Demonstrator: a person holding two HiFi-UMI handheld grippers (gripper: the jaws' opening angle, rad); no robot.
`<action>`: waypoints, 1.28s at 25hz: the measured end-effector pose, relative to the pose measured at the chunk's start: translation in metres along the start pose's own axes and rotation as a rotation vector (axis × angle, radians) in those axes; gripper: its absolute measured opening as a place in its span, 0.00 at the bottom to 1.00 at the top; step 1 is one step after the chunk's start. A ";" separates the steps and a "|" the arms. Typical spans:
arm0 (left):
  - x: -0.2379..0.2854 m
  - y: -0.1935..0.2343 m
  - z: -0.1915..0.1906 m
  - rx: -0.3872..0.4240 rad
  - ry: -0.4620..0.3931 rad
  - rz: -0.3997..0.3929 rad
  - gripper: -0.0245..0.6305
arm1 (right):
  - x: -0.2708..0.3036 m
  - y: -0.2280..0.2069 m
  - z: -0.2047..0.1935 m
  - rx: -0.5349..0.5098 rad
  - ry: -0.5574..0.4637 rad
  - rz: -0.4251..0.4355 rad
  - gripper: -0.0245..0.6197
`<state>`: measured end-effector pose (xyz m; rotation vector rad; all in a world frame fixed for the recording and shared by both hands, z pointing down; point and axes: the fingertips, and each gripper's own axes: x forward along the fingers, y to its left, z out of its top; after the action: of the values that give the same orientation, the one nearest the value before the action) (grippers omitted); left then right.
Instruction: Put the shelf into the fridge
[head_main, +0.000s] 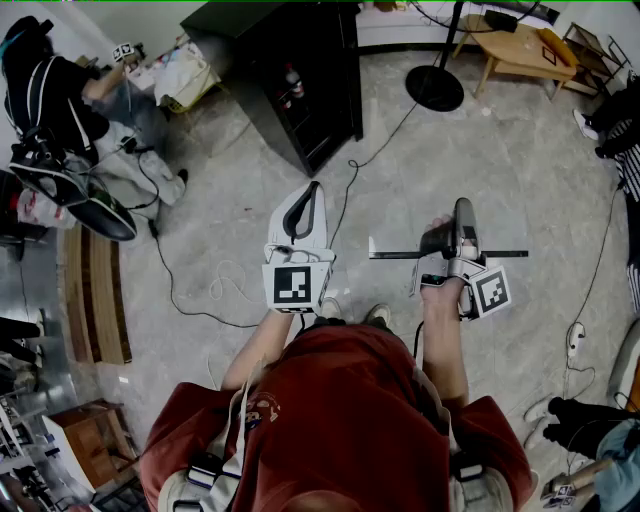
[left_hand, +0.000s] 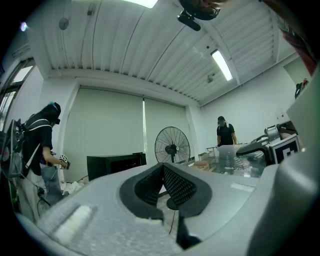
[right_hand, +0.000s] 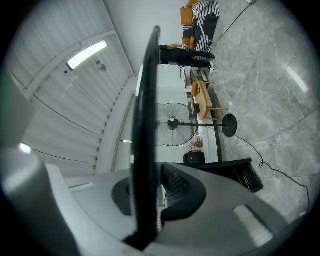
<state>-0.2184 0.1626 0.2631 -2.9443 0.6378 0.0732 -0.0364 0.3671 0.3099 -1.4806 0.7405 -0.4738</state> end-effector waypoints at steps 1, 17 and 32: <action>0.000 -0.003 0.000 0.001 -0.001 0.000 0.04 | -0.002 -0.001 0.003 0.001 -0.002 -0.002 0.05; 0.018 -0.070 0.004 0.006 0.011 0.023 0.04 | -0.009 -0.019 0.072 0.002 0.009 -0.022 0.05; 0.033 -0.098 -0.015 0.001 0.026 0.019 0.04 | -0.017 -0.044 0.110 0.032 -0.029 -0.052 0.05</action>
<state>-0.1470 0.2356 0.2866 -2.9427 0.6698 0.0371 0.0354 0.4545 0.3490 -1.4770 0.6699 -0.5008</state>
